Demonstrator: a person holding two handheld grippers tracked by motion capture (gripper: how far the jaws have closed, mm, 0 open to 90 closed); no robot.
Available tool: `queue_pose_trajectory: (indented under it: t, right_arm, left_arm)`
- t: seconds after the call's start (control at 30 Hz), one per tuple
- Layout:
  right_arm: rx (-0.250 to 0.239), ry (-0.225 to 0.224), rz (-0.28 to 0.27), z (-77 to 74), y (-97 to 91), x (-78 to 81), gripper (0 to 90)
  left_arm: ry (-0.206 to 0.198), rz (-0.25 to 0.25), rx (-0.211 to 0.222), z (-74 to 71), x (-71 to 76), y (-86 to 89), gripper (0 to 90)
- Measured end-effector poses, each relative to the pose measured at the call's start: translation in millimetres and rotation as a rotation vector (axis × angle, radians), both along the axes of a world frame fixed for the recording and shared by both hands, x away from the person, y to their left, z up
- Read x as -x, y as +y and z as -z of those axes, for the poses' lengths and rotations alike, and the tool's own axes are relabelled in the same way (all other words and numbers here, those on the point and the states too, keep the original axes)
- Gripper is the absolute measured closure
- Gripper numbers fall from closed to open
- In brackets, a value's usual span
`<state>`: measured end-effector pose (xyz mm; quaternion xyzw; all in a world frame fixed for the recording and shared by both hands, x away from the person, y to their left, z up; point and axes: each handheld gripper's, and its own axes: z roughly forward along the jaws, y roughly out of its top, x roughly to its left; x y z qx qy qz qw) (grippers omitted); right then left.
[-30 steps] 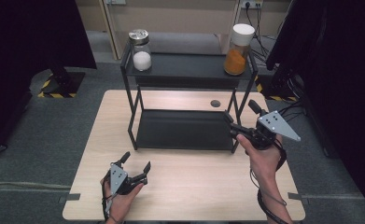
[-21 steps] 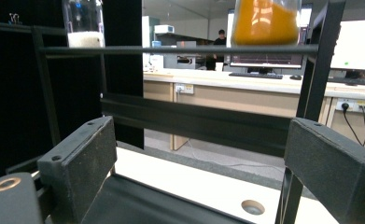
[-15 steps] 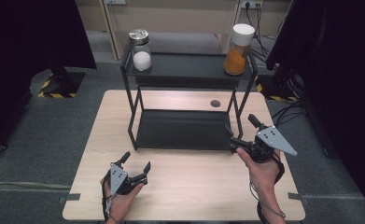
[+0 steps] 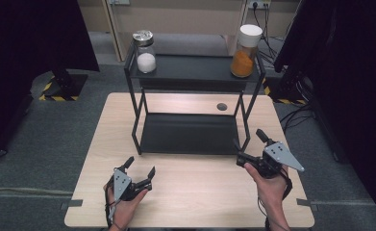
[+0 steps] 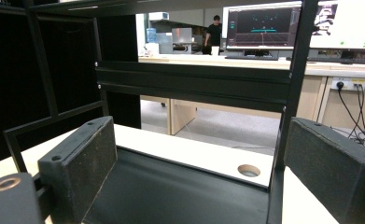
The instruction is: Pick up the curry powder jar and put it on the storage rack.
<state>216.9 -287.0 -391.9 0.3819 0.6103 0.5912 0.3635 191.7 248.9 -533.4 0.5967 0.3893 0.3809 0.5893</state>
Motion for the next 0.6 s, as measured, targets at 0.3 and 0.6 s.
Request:
queue_pose_trajectory:
  t: [0.3,0.6]
  right_arm:
    - [-0.003,0.018,0.008,12.4,-4.1,4.7,9.5]
    - [0.002,0.037,0.011,24.0,-7.1,9.2,9.3]
  left_arm:
    - [0.000,0.000,0.001,0.1,0.0,0.1,11.5]
    - [0.001,0.000,0.002,0.0,-0.1,0.3,11.5]
